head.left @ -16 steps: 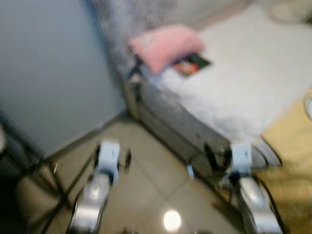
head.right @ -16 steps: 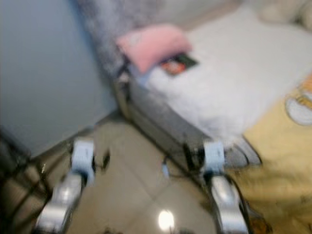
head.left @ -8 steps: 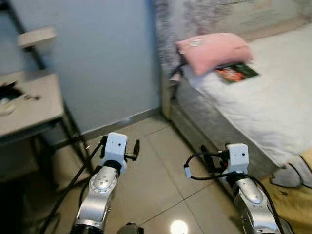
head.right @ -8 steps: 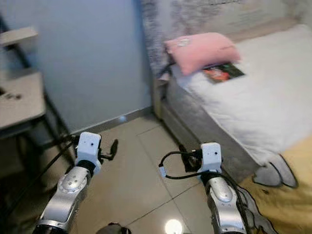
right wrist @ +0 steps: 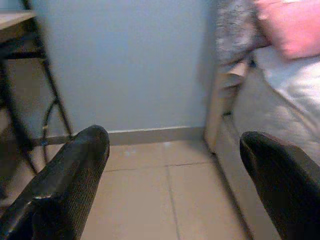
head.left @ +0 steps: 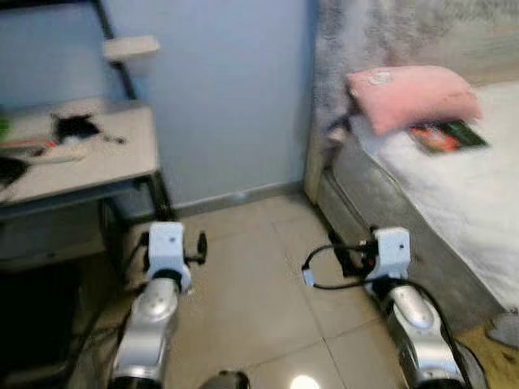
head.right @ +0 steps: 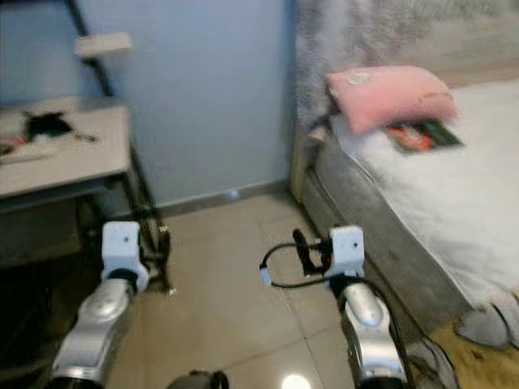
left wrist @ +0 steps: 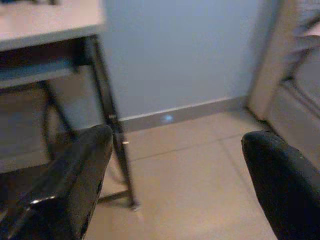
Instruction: Clean up the room
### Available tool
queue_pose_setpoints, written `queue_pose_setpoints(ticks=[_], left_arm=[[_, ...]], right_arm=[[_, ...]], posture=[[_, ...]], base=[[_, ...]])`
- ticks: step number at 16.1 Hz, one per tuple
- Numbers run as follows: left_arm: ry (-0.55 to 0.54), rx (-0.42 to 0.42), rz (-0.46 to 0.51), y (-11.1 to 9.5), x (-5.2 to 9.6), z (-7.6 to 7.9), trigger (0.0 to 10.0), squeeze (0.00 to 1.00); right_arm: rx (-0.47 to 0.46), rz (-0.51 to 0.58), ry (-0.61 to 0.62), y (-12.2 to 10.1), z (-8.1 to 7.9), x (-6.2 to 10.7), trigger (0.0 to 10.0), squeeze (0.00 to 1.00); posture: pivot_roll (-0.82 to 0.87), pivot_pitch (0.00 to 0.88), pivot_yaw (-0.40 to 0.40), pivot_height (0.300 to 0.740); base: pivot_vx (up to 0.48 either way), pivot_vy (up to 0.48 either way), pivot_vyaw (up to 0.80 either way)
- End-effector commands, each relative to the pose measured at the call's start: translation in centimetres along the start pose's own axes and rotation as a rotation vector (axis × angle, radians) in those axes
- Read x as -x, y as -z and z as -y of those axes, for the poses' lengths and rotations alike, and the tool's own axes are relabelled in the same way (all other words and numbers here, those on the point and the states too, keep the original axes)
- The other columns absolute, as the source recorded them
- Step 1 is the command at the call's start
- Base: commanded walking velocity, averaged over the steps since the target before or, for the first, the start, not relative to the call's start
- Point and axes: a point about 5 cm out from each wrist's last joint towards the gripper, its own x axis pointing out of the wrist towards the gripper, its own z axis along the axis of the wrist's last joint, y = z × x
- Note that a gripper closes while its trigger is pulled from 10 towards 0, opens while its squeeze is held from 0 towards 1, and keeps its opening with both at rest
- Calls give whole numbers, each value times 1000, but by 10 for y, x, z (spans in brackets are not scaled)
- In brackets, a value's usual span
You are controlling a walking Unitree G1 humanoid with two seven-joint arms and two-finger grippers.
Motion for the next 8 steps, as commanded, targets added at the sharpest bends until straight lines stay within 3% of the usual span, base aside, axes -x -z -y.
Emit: queue_pose_setpoints(ticks=[1,4,7,8], left_arm=[[-3,-39,8,-1,1,1,10000,0],[-5,-55,19,-6,-1,1,10000,0],[-29,-67,46,-12,-1,-1,10000,0],[-34,-64,37,-10,-2,-2,10000,0]], right_arm=[[-14,-16,-4,3,-1,1,10000,0],[-19,-21,-8,6,-2,1,10000,0],[-14,-30,1,8,-1,1,10000,0],[-6,-40,21,9,1,0,10000,0]], posture=[[-141,0,54,740],[-145,0,64,740],[-146,0,69,740],[-144,0,70,740]], base=[[0,0,444],[0,0,433],[476,0,433],[0,0,0]])
